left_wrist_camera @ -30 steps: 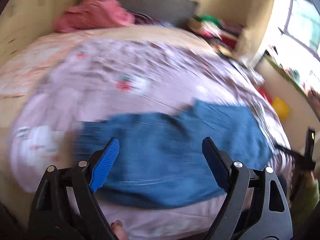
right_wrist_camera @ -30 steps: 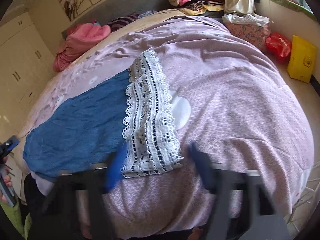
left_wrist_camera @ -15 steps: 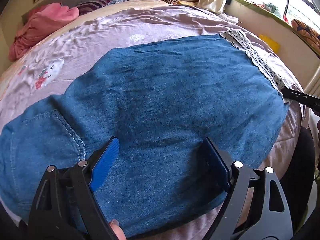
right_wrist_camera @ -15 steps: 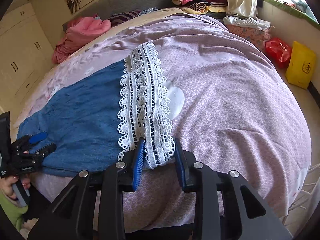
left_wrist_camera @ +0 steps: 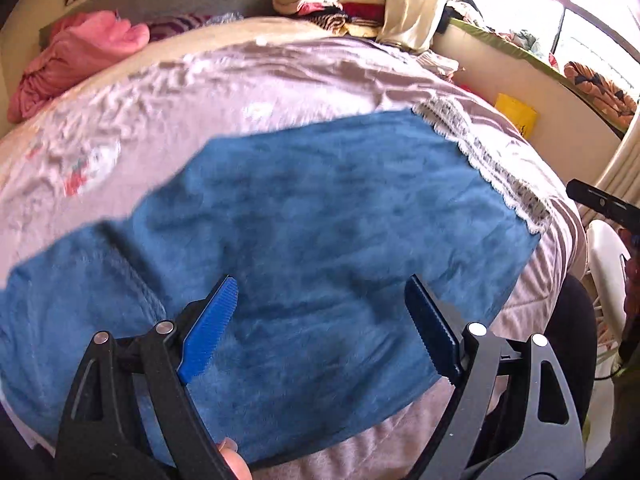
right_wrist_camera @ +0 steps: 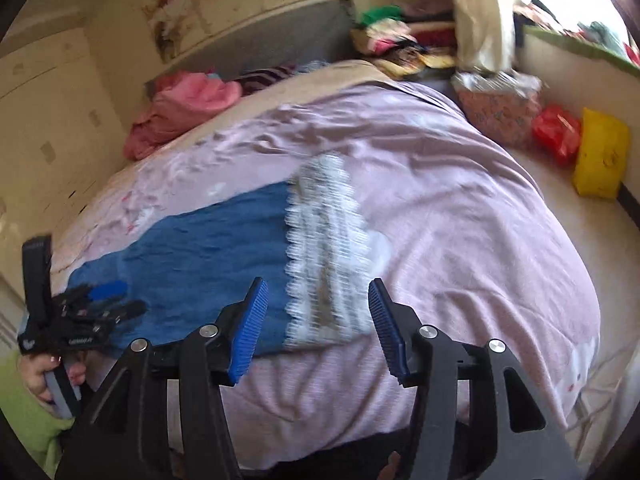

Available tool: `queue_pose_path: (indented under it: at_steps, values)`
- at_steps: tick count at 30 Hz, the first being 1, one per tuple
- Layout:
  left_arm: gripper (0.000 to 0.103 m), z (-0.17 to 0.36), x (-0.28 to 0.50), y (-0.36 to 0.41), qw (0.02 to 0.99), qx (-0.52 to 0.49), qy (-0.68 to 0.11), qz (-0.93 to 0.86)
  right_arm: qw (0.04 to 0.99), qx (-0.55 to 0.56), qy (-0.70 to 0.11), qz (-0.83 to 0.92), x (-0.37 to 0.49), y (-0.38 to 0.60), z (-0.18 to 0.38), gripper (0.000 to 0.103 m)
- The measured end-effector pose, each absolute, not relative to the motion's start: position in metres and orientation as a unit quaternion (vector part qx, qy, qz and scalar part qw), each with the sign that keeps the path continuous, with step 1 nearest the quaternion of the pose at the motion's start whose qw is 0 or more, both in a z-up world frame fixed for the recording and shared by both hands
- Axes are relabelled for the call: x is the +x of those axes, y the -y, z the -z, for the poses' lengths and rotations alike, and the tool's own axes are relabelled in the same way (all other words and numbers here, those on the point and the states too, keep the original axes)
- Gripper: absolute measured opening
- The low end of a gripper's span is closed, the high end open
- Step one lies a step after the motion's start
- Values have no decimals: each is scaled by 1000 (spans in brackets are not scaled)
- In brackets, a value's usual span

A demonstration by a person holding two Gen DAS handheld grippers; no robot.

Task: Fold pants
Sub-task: 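Grasp the lace trim edge with the left gripper near the right gripper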

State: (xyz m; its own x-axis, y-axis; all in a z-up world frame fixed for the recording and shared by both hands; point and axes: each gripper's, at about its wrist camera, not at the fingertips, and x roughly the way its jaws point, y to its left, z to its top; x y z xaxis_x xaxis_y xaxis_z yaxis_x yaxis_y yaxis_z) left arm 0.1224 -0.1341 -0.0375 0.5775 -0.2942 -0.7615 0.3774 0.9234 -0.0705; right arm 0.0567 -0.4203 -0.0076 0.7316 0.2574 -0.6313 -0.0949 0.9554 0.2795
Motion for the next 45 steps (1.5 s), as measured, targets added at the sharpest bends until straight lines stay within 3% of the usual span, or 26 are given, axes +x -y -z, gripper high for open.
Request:
queue_pose_path:
  at_steps: [11,16,20,29,45]
  values:
    - [80,55,166,164,874,78,-442,187,891,70,-435,-114,92,364,53,54]
    - [80,64,178,164,866,75,-459,185,891,99,-421,-134,89,372,53,56]
    - [81,31,180,170,870,68,-441,211,910,143,-366,-129,73,402,30,62]
    - [82,-16,207,225,880,110,-388,251,920,161,-346,-94,68,435,19,69]
    - [84,13,271,319,836,164,-417,317,904,179,-375,-102,97,440,42,70]
